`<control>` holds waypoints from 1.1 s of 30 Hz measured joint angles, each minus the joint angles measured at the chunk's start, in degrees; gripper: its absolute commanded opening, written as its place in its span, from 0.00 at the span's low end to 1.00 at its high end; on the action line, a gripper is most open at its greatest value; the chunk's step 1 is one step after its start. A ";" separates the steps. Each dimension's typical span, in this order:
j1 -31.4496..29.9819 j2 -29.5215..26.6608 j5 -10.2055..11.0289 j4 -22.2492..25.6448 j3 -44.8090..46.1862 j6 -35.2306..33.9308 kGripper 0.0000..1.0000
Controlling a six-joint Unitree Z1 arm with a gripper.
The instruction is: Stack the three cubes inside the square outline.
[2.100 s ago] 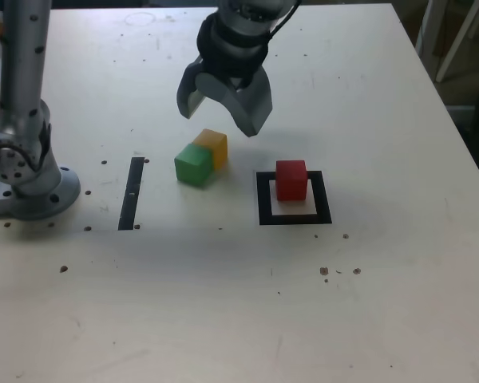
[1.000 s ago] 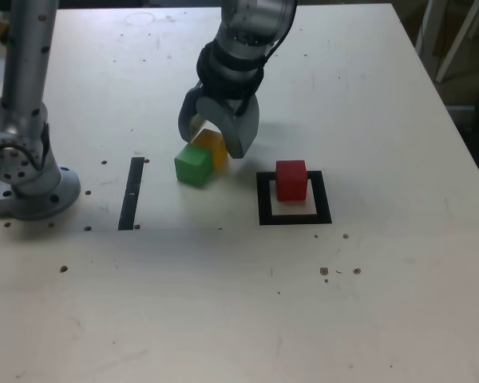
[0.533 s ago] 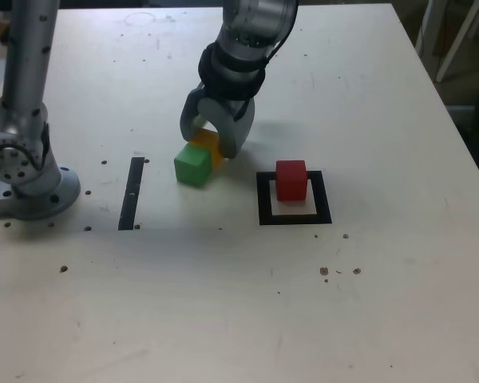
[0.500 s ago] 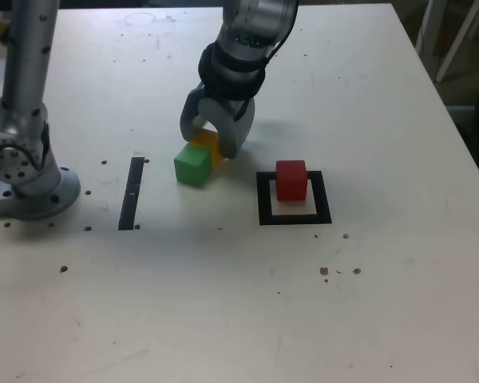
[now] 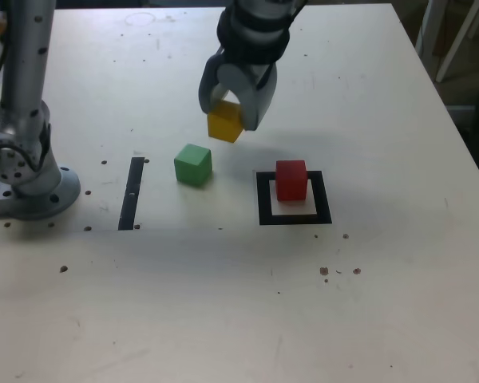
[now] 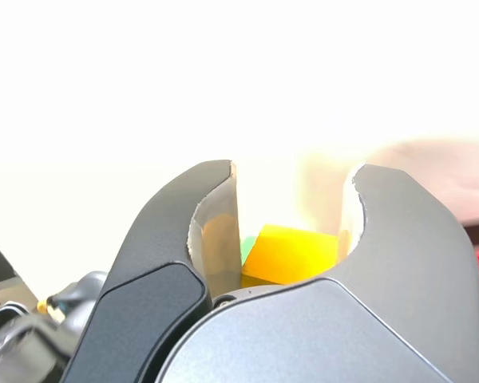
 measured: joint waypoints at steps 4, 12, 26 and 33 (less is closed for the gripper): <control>-2.29 0.64 -0.42 6.01 -7.26 -3.38 0.29; -5.31 3.71 -5.85 11.03 -18.19 -12.58 0.29; -7.82 7.23 -8.86 11.60 -21.80 -17.90 0.29; -7.27 9.47 -9.16 11.60 -22.62 -18.17 0.29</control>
